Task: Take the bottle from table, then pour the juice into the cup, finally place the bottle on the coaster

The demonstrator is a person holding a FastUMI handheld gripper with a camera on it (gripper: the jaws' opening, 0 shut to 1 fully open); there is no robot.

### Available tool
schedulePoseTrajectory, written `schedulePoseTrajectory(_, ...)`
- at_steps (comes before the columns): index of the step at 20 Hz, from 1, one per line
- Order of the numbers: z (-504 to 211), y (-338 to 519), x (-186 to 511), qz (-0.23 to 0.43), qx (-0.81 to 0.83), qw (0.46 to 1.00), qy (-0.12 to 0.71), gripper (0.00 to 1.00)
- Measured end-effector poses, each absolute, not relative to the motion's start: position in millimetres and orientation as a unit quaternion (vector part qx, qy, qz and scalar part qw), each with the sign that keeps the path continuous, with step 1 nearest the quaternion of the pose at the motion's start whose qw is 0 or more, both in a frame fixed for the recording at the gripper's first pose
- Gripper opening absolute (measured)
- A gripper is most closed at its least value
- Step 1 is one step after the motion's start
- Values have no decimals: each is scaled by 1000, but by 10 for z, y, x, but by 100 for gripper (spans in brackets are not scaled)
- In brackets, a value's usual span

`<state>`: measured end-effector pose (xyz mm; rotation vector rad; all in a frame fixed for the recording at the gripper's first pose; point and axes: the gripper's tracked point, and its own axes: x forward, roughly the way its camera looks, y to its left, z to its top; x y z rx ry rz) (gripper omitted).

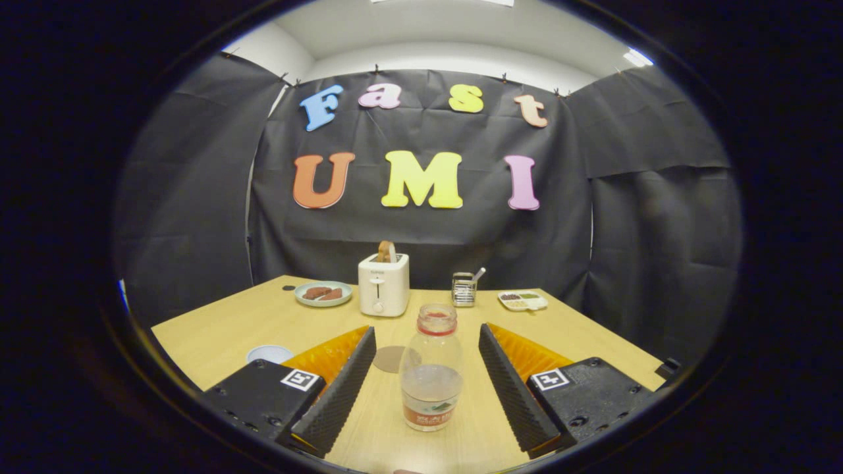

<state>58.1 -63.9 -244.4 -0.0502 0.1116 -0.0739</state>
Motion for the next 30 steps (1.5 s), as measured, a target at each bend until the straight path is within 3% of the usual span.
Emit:
schedulePoseTrajectory(21, -3116, -806, 999, -60, -24, 997, 41, 99)
schedulePoseTrajectory(26, -3094, -855, 1006, -63, -24, 996, 50, 83)
schedulePoseTrajectory(30, -2946, -792, 900, -62, -53, 995, 50, 83)
